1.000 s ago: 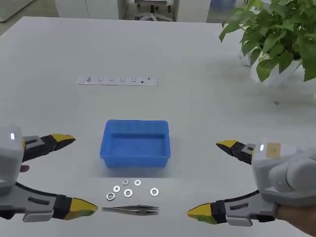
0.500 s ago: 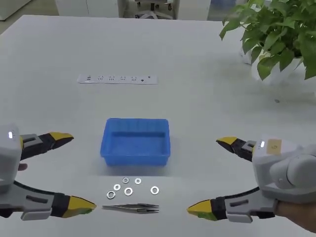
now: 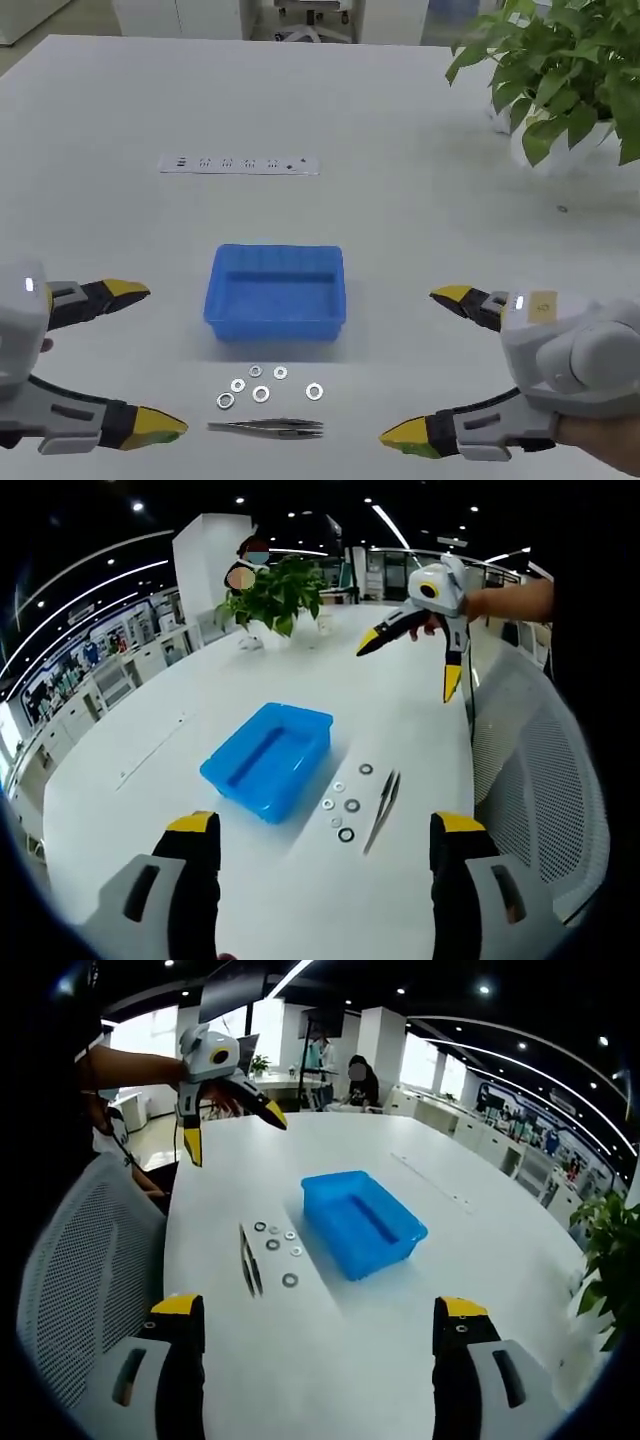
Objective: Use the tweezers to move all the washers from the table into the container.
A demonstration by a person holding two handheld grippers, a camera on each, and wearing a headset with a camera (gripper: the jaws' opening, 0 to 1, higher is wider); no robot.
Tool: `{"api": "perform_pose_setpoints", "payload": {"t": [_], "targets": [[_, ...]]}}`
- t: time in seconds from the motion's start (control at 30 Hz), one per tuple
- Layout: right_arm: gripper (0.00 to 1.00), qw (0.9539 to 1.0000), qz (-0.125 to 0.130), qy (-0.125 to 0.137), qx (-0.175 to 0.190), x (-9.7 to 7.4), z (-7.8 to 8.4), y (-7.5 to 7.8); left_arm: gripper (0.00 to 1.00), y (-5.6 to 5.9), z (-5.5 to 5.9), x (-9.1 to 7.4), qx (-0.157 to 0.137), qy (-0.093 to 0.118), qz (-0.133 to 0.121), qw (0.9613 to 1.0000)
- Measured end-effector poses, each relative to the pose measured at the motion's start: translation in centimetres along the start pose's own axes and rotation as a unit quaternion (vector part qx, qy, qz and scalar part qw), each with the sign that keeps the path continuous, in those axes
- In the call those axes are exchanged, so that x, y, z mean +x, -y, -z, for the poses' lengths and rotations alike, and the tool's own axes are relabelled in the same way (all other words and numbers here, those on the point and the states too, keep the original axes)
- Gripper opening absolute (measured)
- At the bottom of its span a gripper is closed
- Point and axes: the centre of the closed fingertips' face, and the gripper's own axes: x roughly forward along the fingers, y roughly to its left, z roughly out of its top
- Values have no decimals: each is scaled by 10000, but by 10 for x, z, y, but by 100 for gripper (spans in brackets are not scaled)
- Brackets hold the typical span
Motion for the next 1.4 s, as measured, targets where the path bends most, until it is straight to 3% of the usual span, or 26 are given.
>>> {"api": "perform_pose_setpoints", "payload": {"t": [0.53,1.03,1.4], "targets": [[86,9995,-158,-133,-243,17,-7,-3,86,12,18,12,67,-331,274,9991],[73,9952,-716,-268,-618,47,-7,-23,74,19,32,25,206,-550,484,9971],[60,9906,-1008,-299,-871,69,-7,-38,56,29,42,38,426,-746,703,9938]]}}
